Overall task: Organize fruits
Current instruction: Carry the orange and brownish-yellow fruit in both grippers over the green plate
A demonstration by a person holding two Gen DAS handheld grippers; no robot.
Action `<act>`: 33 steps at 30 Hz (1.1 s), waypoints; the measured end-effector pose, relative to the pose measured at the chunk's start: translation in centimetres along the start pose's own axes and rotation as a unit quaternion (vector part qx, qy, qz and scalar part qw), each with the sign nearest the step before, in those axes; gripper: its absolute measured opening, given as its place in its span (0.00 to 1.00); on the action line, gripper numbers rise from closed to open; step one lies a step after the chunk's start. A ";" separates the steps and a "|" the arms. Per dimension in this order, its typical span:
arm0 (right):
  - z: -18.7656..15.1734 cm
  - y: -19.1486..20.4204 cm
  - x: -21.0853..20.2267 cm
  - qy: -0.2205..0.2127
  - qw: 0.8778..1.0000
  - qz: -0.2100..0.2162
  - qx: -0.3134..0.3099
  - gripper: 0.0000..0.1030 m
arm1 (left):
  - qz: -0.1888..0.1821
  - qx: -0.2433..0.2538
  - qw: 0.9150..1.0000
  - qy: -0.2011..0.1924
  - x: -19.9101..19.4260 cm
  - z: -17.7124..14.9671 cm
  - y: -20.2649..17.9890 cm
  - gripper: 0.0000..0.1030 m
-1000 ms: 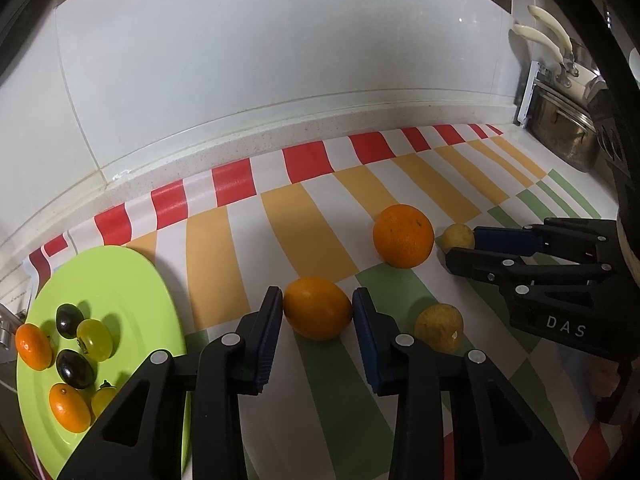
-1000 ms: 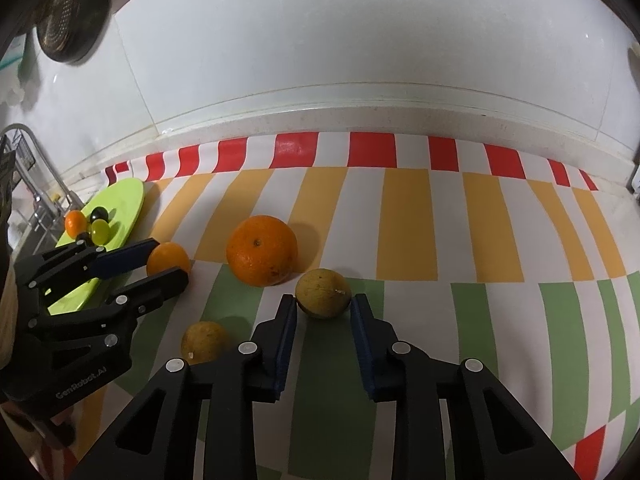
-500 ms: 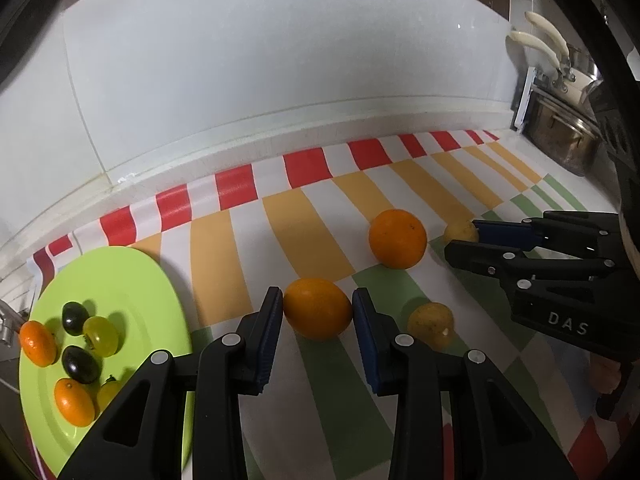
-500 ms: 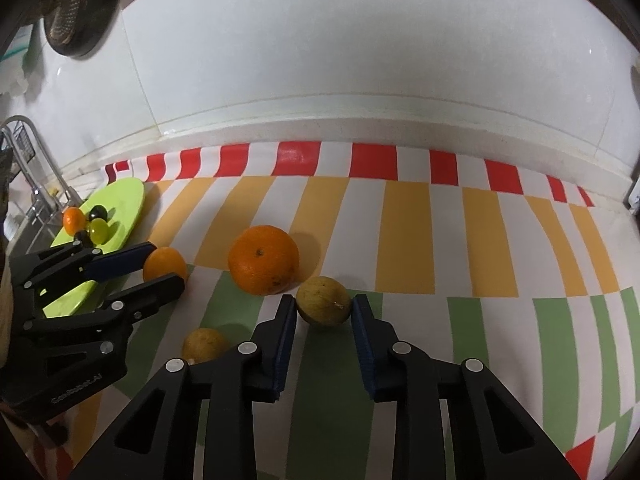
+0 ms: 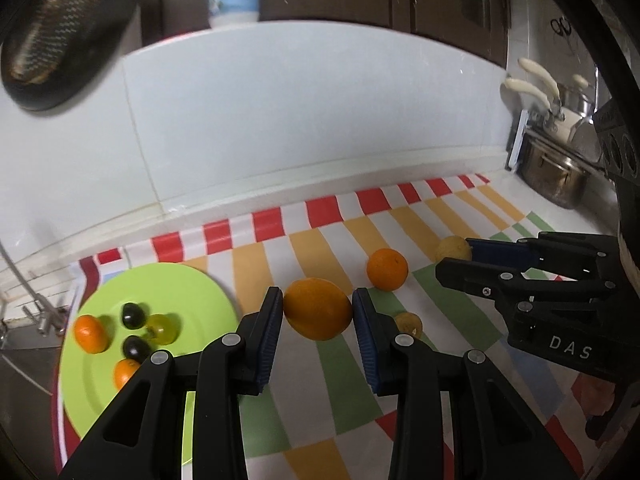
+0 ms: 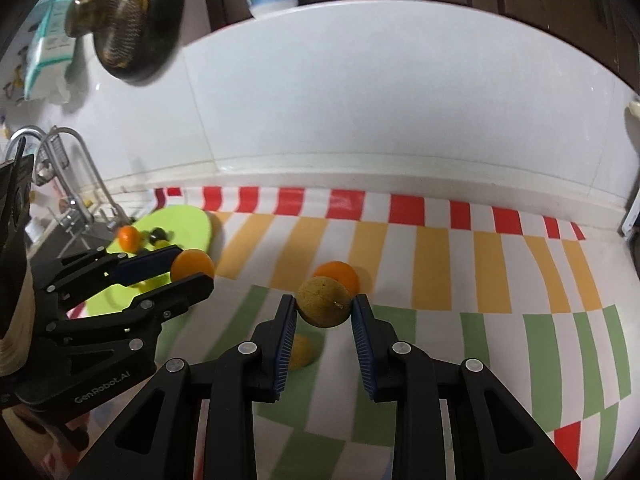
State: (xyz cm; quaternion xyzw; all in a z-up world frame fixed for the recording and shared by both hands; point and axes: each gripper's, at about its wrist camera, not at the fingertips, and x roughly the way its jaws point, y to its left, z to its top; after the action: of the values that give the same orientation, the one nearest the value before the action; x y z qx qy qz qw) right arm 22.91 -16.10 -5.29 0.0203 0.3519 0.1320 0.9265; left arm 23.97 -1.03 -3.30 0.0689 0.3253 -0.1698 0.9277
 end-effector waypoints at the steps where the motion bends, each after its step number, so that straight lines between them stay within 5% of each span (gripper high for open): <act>1: 0.2 0.2 -0.1 -0.003 1.000 0.004 -0.002 0.29 | 0.003 -0.001 1.000 -0.003 -0.5 0.0 0.1 0.34; 17: 2.3 6.0 -3.3 -0.050 0.996 0.066 -0.044 0.29 | 0.072 -0.048 0.995 -0.047 -7.2 -0.7 4.4 0.34; 33: 4.1 12.4 0.0 -0.036 0.987 0.128 -0.086 0.29 | 0.153 -0.087 0.984 -0.041 -9.0 -2.9 10.6 0.34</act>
State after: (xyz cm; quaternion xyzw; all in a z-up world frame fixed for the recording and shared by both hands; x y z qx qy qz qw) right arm 22.75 -3.87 -0.62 -0.0097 0.3002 0.2780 0.9124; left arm 19.51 11.94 0.20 0.0300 0.2857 -0.0002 0.9578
